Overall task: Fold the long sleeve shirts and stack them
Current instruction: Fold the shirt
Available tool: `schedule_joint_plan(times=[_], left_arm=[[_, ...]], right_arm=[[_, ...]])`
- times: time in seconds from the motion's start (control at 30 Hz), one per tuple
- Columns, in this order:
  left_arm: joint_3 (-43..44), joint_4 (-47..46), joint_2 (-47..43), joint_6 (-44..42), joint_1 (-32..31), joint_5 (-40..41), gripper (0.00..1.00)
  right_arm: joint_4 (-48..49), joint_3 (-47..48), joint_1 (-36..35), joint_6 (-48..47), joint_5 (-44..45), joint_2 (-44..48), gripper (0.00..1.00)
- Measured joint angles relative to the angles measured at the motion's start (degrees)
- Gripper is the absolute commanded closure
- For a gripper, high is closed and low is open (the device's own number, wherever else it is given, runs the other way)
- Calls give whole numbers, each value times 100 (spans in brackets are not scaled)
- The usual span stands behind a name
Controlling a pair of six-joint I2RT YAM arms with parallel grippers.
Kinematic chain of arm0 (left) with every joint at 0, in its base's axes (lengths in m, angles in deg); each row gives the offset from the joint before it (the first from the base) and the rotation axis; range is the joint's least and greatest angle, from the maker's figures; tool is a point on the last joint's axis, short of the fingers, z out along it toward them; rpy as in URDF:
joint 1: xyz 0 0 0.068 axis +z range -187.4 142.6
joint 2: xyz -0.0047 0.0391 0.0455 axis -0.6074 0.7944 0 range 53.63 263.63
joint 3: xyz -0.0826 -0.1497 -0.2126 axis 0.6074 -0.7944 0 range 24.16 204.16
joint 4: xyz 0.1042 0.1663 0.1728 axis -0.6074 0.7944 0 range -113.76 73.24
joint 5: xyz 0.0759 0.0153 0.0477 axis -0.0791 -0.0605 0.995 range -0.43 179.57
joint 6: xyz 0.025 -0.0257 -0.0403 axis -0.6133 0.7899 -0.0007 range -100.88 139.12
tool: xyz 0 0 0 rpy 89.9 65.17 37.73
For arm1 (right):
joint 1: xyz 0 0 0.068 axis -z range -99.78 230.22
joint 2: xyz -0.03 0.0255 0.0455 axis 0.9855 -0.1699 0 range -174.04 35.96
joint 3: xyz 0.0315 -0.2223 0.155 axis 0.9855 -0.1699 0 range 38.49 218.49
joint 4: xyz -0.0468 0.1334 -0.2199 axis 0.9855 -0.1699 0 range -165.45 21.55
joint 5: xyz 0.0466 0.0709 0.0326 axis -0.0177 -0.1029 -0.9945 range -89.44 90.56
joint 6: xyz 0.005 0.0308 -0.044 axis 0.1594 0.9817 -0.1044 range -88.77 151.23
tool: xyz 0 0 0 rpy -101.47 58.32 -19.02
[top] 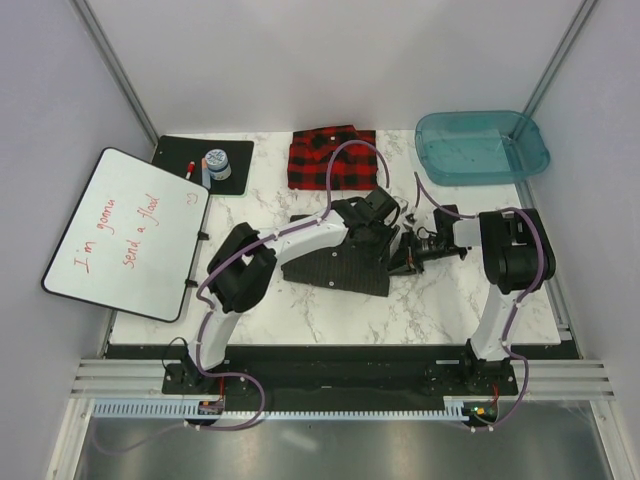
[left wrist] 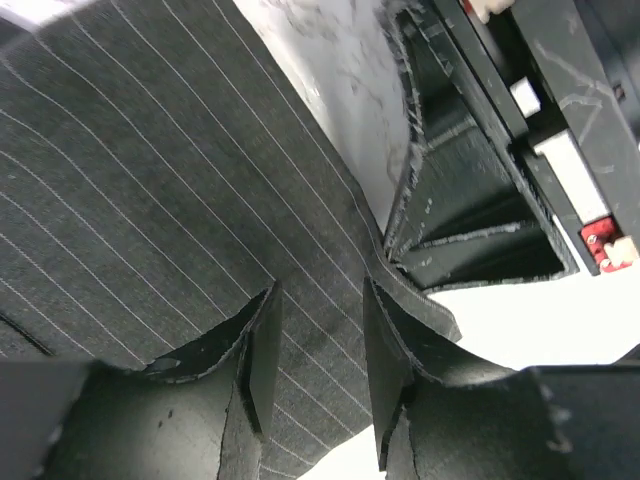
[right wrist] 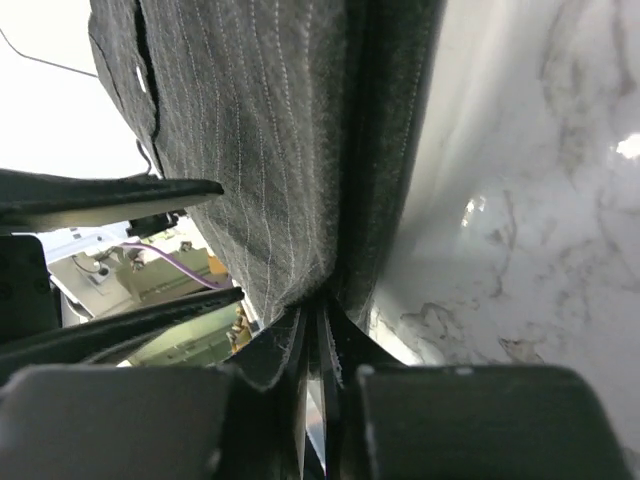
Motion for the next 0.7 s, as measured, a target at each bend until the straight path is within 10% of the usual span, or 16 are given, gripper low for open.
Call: schedule_joint_plan(times=[0.37, 0.43, 0.7], left_arm=[[48, -79, -2, 212, -125, 216, 50], [131, -76, 0, 205, -203, 361, 30], [520, -22, 160, 79, -717, 1023, 38]], right_arm=[[372, -461, 931, 413, 544, 527, 80], [514, -610, 1010, 520, 673, 748, 78], [734, -748, 1014, 863, 890, 911, 77]])
